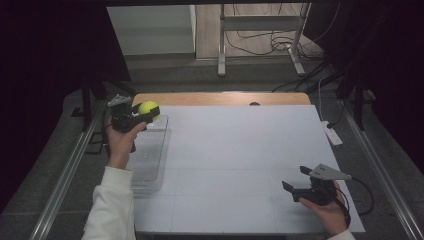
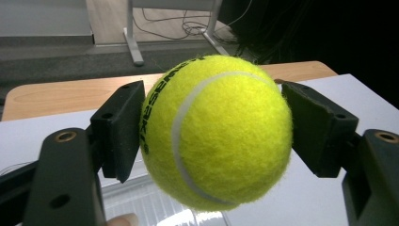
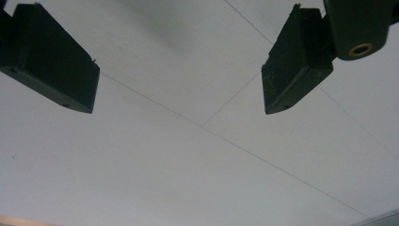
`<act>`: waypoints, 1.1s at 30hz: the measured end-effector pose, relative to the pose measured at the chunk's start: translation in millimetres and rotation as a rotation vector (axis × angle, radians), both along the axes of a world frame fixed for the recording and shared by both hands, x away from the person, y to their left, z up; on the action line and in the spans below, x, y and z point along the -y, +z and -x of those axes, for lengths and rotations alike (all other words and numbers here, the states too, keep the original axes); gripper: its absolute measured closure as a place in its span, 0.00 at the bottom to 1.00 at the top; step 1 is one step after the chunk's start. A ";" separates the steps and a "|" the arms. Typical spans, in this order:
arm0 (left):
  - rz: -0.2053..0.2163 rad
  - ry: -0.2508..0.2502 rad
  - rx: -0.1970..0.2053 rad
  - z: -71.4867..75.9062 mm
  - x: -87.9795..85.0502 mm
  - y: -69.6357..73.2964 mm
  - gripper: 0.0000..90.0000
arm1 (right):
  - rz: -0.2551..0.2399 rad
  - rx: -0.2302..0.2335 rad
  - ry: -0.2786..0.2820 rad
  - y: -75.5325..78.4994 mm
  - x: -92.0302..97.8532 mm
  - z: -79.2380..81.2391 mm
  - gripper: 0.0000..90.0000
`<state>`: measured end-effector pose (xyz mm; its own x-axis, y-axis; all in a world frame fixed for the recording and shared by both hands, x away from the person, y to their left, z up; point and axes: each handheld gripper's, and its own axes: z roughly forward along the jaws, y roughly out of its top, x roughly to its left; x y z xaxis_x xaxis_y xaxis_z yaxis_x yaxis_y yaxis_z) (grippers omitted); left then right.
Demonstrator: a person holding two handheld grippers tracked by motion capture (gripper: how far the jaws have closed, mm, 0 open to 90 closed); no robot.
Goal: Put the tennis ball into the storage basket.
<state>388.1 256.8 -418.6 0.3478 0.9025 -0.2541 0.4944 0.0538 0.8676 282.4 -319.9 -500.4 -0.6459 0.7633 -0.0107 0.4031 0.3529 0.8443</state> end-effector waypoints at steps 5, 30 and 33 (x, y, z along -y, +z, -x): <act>0.007 0.021 -0.007 -0.5 -6.5 -2.2 0.30 | 0.000 -0.001 0.001 -0.1 -0.1 0.0 0.14; -0.010 0.089 -0.021 -2.1 -24.2 -7.1 0.30 | -0.002 -0.002 -0.002 -0.1 0.3 0.0 0.14; -0.015 0.094 -0.023 -2.2 -25.3 -7.4 0.30 | -0.002 -0.001 -0.002 -0.1 0.2 0.1 0.14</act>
<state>390.3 282.1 -426.0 0.2552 0.9348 -0.2470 0.5076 0.0879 0.8571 282.3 -320.1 -500.4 -0.6441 0.7649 -0.0088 0.4048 0.3506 0.8445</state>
